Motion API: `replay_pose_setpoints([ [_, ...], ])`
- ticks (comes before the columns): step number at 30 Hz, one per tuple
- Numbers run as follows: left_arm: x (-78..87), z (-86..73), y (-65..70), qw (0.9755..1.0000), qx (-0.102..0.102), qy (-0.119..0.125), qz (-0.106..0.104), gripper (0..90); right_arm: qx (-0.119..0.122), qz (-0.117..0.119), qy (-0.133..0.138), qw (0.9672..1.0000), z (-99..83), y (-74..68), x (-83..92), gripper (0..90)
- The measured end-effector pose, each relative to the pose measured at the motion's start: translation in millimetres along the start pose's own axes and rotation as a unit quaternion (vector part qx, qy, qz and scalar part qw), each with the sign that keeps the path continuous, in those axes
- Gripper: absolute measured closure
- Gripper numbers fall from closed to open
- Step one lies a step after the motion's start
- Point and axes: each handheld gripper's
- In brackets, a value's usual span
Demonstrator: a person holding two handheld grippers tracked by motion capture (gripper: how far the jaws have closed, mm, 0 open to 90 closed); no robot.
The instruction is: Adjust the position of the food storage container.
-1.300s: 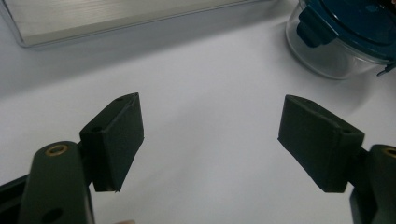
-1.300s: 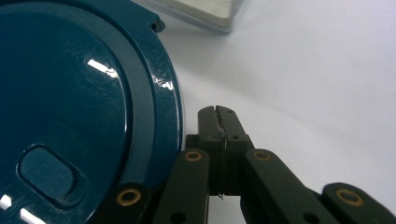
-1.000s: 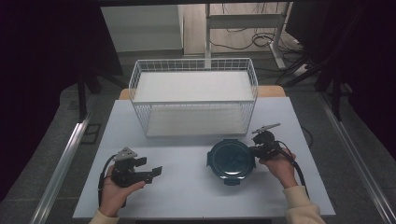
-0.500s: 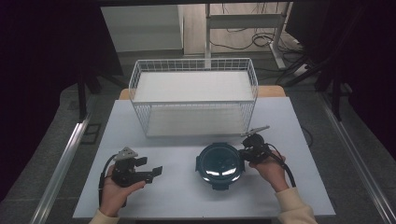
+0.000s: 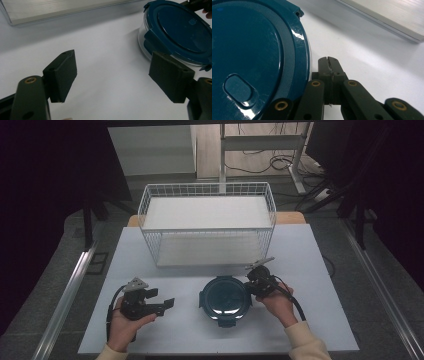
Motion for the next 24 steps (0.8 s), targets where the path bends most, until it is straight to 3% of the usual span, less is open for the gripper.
replay_pose_setpoints([
  [15, -0.7, 0.0, 0.3, 1.0000, -0.002, -0.002, -0.001, 22.2, 0.028, 0.017, 0.002, 0.9995, 0.6, -20.8, -8.3, 89.3],
  [21, -0.9, -1.3, 0.7, 1.0000, -0.001, -0.002, 0.002, 22.2, 0.023, 0.036, 0.003, 0.9991, -0.4, -11.8, -7.5, 89.0],
  [24, 0.4, -1.0, 0.3, 1.0000, 0.000, 0.002, 0.003, 22.2, 0.001, 0.038, 0.027, 0.9989, -3.5, 3.5, 3.5, 88.9],
])
Point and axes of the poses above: each handheld gripper's, and its own axes: x roughly backward along the jaws, z roughly out of its top, y roughly to its right, and after that the axes turned 15 degrees about -x, right-handed
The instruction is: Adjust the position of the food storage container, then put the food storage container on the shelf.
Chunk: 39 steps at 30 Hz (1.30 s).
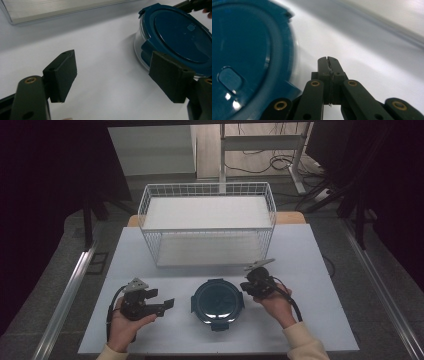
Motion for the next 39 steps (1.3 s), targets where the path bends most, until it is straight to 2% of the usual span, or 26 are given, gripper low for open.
replay_pose_setpoints([
  [3, 1.1, 0.1, -1.2, 1.0000, 0.002, 0.002, 0.001, 22.2, -0.031, 0.010, 0.031, 0.9990, -5.6, 17.7, 18.5, 88.9],
  [7, 2.0, -0.2, -1.7, 1.0000, 0.003, 0.001, 0.002, 22.1, -0.050, 0.025, 0.057, 0.9968, -21.7, 32.3, 39.8, 87.0],
  [8, 2.7, 0.0, -1.5, 1.0000, 0.003, 0.002, 0.002, 22.1, -0.051, 0.027, 0.062, 0.9964, -27.1, 34.7, 43.9, 81.5],
  [9, 3.2, 0.2, -1.3, 1.0000, 0.003, 0.004, 0.002, 22.1, -0.052, 0.029, 0.071, 0.9957, -32.7, 37.2, 48.0, 72.3],
  [12, 5.0, 0.5, -1.4, 1.0000, 0.002, 0.005, 0.003, 22.0, -0.077, 0.042, 0.097, 0.9914, -46.2, 43.1, 56.6, 47.7],
  [16, 6.6, -0.1, -1.7, 1.0000, 0.005, 0.007, 0.005, 22.0, -0.104, 0.082, 0.102, 0.9859, -52.8, 47.3, 60.8, 32.2],
  [18, 7.6, -0.2, -1.6, 0.9999, 0.004, 0.008, 0.006, 22.0, -0.109, 0.097, 0.093, 0.9850, -52.9, 47.6, 60.2, 27.6],
  [22, 9.2, -0.1, -2.2, 0.9999, 0.006, 0.011, 0.008, 21.9, -0.094, 0.097, 0.090, 0.9867, -54.2, 47.3, 59.9, 24.0],
  [27, 8.5, -0.3, -1.0, 0.9999, 0.002, 0.009, 0.009, 21.9, -0.084, 0.096, 0.096, 0.9873, -56.1, 46.4, 59.4, 21.8],
  [32, 10.8, 2.4, 1.3, 0.9999, 0.001, 0.015, 0.009, 21.6, -0.092, 0.099, 0.103, 0.9855, -56.1, 46.5, 60.4, 20.8],
  [35, 9.9, 4.0, 3.2, 0.9999, -0.002, 0.013, 0.004, 21.6, -0.104, 0.104, 0.097, 0.9843, -55.6, 47.4, 60.1, 22.8],
  [39, 7.7, 5.3, 5.5, 0.9999, -0.004, 0.012, 0.001, 21.4, -0.105, 0.103, 0.098, 0.9843, -55.4, 46.5, 59.7, 22.9],
])
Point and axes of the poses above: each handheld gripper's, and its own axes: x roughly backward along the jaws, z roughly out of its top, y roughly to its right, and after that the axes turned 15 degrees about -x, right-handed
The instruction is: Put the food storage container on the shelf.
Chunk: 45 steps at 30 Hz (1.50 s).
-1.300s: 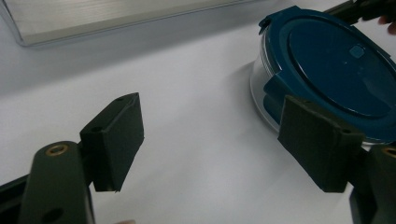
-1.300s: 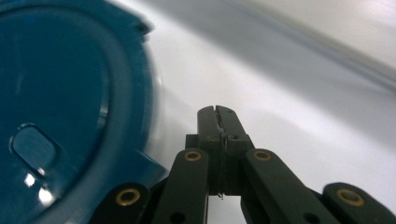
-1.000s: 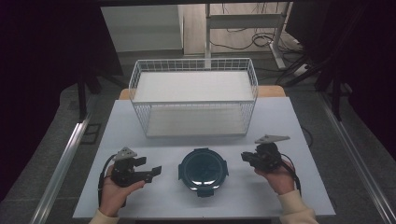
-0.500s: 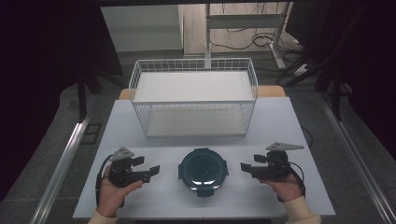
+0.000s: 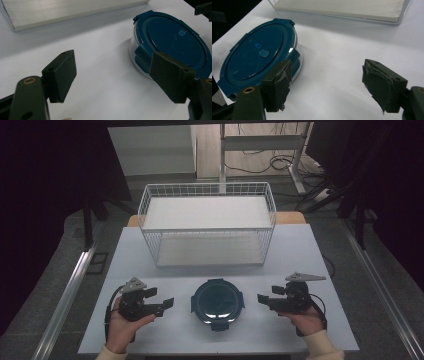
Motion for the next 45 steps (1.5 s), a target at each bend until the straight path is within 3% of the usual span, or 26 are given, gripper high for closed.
replay_pose_setpoints([
  [3, 0.0, 3.9, 0.7, 1.0000, 0.002, -0.002, 0.002, 21.2, 0.003, 0.004, 0.007, 1.0000, 2.6, -3.3, 2.5, 22.9],
  [6, -0.9, 15.4, -5.2, 0.9998, 0.013, -0.002, -0.012, 20.7, 0.017, 0.002, 0.005, 0.9998, 13.1, -9.8, 3.2, 23.2],
  [9, -6.0, 30.7, -7.6, 0.9998, 0.017, -0.004, -0.009, 19.9, 0.009, 0.012, 0.006, 0.9999, 26.4, -20.3, -1.5, 22.8],
  [13, -12.2, 39.1, -2.8, 0.9997, 0.015, -0.001, -0.018, 19.2, -0.003, 0.011, -0.002, 0.9999, 31.2, -26.6, -11.7, 22.0],
  [21, -21.0, 28.9, 3.0, 0.9965, 0.064, -0.007, -0.054, 15.5, -0.028, 0.031, -0.012, 0.9991, 18.7, -33.2, -20.3, 19.2],
  [27, -30.7, 25.7, 8.0, 0.9934, 0.079, -0.012, -0.082, 14.6, -0.042, 0.034, -0.037, 0.9979, 7.2, -38.7, -31.3, 15.7],
  [28, -36.1, 24.2, 9.7, 0.9907, 0.091, -0.016, -0.100, 14.6, -0.048, 0.036, -0.039, 0.9974, 6.3, -39.1, -33.1, 15.4],
  [34, -51.2, 18.2, 11.9, 0.9805, 0.132, -0.022, -0.144, 14.2, -0.063, 0.049, -0.066, 0.9947, 0.2, -43.0, -45.8, 12.4],
  [37, -57.8, 16.8, 15.1, 0.9798, 0.131, -0.030, -0.148, 13.9, -0.074, 0.057, -0.077, 0.9927, -2.4, -44.2, -52.0, 11.2],
  [42, -69.9, 12.2, 18.2, 0.9722, 0.151, -0.040, -0.174, 13.9, -0.088, 0.054, -0.089, 0.9906, -6.6, -44.7, -60.5, 9.3],
  [45, -75.4, 11.4, 20.7, 0.9709, 0.152, -0.047, -0.179, 13.9, -0.095, 0.056, -0.102, 0.9886, -9.7, -45.3, -65.2, 9.3],
])
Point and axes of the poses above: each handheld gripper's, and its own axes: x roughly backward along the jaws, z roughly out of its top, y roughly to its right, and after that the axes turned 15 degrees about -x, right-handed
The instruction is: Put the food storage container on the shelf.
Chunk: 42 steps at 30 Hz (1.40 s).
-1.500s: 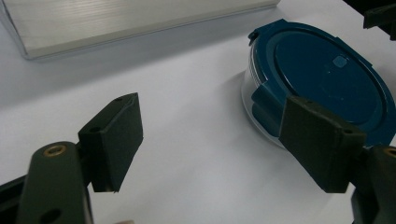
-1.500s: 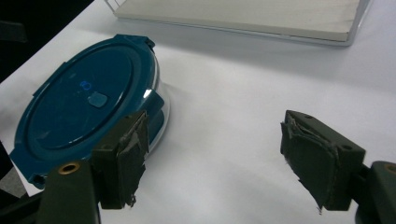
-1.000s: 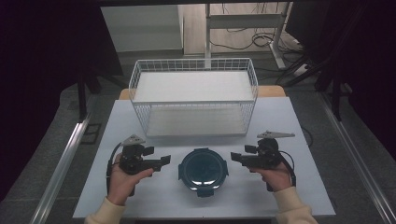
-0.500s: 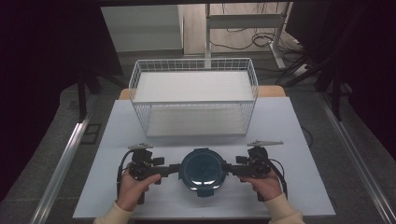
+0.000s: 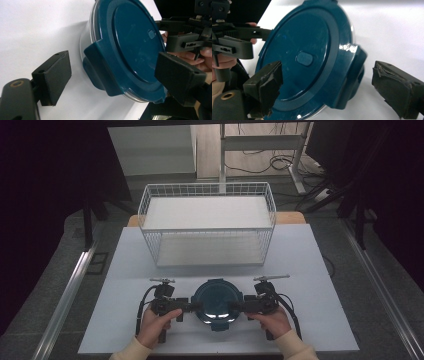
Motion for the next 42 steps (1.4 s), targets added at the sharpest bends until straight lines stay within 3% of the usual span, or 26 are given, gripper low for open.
replay_pose_setpoints([
  [5, -7.5, -0.8, 2.2, 0.9998, 0.006, -0.006, -0.016, 14.9, -0.007, 0.006, -0.013, 0.9999, -2.4, -0.7, -6.3, 9.5],
  [7, -11.3, -3.0, 2.0, 0.9995, 0.018, -0.003, -0.026, 15.7, -0.018, 0.013, -0.015, 0.9996, -2.9, 0.4, -8.2, 9.7],
  [8, -15.1, -5.5, -1.0, 0.9985, 0.033, -0.007, -0.042, 15.8, -0.023, 0.014, -0.016, 0.9995, -3.0, 1.0, -9.2, 10.1],
  [15, -18.0, -6.2, 1.1, 0.9986, 0.034, -0.016, -0.036, 19.8, -0.060, 0.024, -0.022, 0.9977, -3.5, 2.2, -12.9, 16.4],
  [22, -14.1, -6.6, 1.7, 0.9978, 0.058, -0.006, -0.030, 25.6, -0.104, 0.043, -0.015, 0.9935, -1.7, 9.9, -4.9, 29.0],
  [27, -10.2, -6.4, 5.5, 0.9976, 0.066, 0.001, -0.020, 30.1, -0.102, 0.043, -0.003, 0.9939, -3.8, 7.1, 0.3, 32.6],
  [33, -6.0, -5.6, 8.0, 0.9983, 0.056, 0.007, -0.014, 32.3, -0.106, 0.047, 0.012, 0.9932, -5.0, 4.9, 3.1, 35.4],
  [42, 1.3, -3.4, 10.8, 0.9988, 0.046, 0.018, 0.000, 36.3, -0.086, 0.045, 0.023, 0.9950, -5.6, -1.7, 6.0, 37.7],
])
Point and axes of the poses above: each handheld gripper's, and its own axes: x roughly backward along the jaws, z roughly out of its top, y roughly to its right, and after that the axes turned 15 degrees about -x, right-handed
